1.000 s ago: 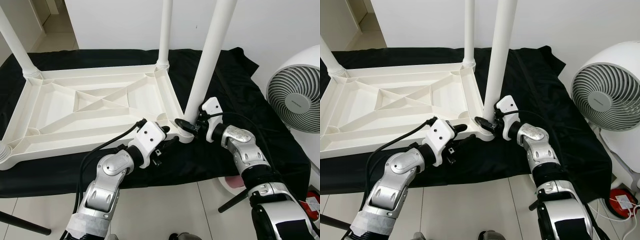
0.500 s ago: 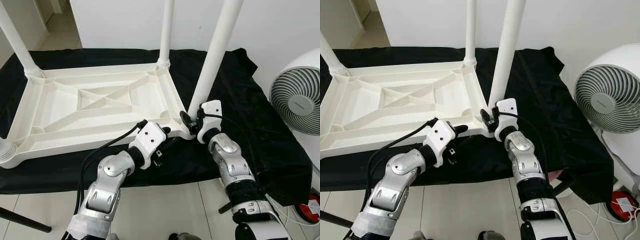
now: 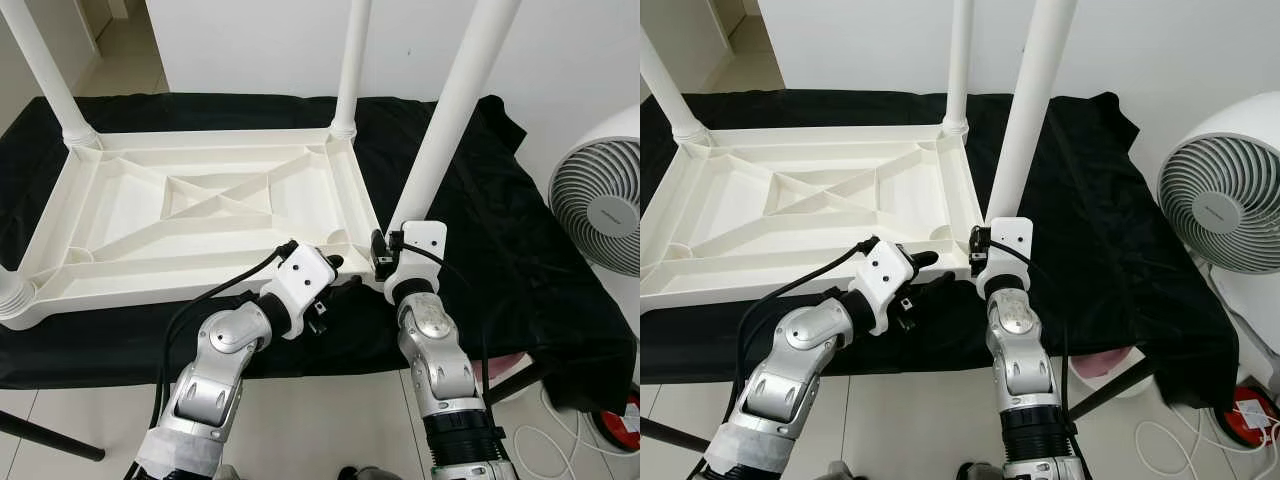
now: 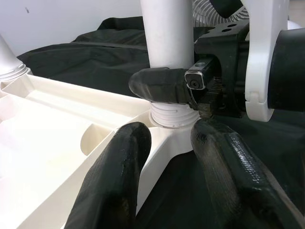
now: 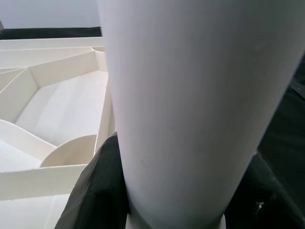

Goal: Building children table

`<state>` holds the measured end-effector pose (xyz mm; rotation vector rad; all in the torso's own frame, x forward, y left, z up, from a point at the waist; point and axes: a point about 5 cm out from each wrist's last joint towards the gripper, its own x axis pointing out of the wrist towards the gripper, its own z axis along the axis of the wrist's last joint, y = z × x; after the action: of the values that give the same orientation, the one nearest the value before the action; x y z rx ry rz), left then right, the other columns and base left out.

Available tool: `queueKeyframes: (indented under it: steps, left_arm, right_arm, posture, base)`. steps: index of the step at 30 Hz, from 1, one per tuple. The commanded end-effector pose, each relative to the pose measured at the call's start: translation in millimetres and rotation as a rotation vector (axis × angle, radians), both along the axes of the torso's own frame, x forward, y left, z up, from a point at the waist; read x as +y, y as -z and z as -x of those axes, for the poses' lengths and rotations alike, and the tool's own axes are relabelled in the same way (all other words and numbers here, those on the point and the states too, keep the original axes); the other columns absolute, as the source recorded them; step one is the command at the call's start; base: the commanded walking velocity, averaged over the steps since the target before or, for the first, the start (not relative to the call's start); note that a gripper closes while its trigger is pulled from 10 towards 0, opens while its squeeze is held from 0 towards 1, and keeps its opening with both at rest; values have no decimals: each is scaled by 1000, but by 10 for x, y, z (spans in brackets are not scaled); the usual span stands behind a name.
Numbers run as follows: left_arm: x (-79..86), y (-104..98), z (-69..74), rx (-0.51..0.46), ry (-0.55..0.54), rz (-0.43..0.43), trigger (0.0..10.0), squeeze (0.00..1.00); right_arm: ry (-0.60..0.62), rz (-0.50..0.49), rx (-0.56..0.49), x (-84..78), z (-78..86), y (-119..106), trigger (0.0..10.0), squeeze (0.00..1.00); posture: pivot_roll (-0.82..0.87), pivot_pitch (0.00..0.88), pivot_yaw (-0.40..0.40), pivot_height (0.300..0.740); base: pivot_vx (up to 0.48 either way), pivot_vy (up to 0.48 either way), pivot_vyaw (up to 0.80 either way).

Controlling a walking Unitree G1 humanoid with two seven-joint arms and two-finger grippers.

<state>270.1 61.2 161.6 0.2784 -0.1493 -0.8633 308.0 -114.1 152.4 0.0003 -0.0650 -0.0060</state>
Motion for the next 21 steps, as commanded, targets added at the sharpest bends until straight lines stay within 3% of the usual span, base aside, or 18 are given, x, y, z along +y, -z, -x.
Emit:
queueKeyframes:
  steps: [1,2,6,12,13,15,21]
  left_arm:
    - [19,29,-29,-5,-95,18,10000,0]
    - [22,28,-32,-6,-97,19,10000,0]
    - [24,32,-28,-6,-99,19,10000,0]
    - [28,33,-24,-6,-105,18,10000,0]
    - [28,33,-27,-6,-106,18,10000,0]
    - [24,34,-35,-7,-105,17,10000,0]
    - [23,28,-44,-8,-104,17,10000,0]
  right_arm:
    - [43,-12,22,-67,29,30,10000,0]
    - [35,-18,28,-56,27,28,10000,1000]
    - [-16,-35,17,-59,9,2,10000,1000]
    - [-259,-4,49,-134,-74,-26,10000,1000]
    - [-341,25,57,-154,-87,-35,10000,0]
    - [-477,117,62,-210,-111,-56,10000,0]
    - [-620,215,45,-265,-122,-91,10000,0]
  posture:
    - [-118,44,-16,740]
    - [-118,44,-16,740]
    - [-113,40,-21,740]
    - [-111,38,-23,740]
    - [-114,38,-23,740]
    - [-117,37,-22,740]
    - [-121,36,-16,740]
  base:
    - [0,0,0]
    - [0,0,0]
    - [0,0,0]
    - [0,0,0]
    - [0,0,0]
    - [0,0,0]
    - [0,0,0]
